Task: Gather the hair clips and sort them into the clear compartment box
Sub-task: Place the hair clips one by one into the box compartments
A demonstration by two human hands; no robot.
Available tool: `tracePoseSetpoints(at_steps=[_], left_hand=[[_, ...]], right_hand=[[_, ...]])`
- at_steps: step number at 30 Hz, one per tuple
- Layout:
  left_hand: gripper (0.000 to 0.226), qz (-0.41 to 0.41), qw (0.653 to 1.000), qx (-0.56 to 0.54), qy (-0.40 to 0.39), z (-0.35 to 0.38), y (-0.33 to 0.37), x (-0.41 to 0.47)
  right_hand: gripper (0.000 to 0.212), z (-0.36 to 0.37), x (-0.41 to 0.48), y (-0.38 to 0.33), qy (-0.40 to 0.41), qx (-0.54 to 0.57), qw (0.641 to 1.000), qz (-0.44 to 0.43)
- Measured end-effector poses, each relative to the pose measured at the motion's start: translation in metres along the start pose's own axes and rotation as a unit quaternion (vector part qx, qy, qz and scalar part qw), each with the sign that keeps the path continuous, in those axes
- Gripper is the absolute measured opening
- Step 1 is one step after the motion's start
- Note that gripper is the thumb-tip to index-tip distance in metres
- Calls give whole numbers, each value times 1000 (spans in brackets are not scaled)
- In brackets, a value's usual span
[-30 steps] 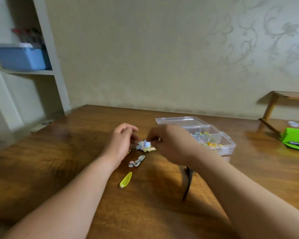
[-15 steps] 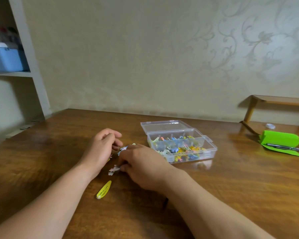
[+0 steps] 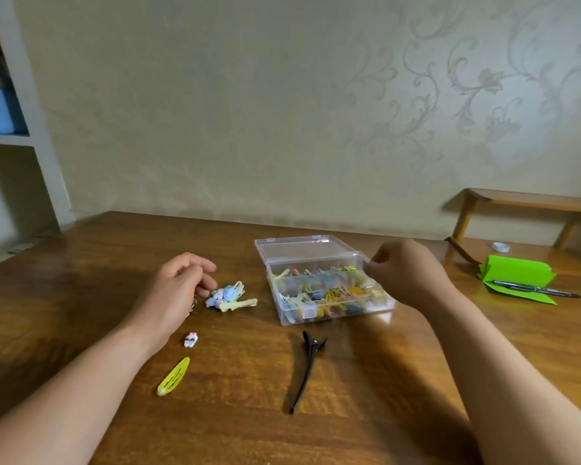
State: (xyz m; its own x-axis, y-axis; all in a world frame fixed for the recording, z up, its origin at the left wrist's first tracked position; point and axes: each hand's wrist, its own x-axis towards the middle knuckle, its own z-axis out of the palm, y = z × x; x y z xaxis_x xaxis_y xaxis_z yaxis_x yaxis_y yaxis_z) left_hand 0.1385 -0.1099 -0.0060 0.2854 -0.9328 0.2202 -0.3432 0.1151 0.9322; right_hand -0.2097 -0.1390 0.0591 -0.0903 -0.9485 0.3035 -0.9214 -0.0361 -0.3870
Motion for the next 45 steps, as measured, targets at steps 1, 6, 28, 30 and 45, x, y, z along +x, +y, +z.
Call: tracePoseSetpoints(at_steps=[1,6,28,30,45], left_hand=[[36,-2,1000,5,0,0,0,1],[35,2,1000,24,-5,-1,-1,-1],[32,-11,999,-38,18,-2,12,-3],[32,-14,999,-47,24,-5,13,-2],[32,-24,998,-55,33,-8,8,4]], right_hand=[[15,2,0,4,-19,-20,1000,6],[10,10,4,13,-48,-71,996,17],[16,14,-13,-17,89,-13,992,-83],[11,19,-22,-41,84,33,985,-148],[20,84,-50,-142,-44,-171,905,-386]])
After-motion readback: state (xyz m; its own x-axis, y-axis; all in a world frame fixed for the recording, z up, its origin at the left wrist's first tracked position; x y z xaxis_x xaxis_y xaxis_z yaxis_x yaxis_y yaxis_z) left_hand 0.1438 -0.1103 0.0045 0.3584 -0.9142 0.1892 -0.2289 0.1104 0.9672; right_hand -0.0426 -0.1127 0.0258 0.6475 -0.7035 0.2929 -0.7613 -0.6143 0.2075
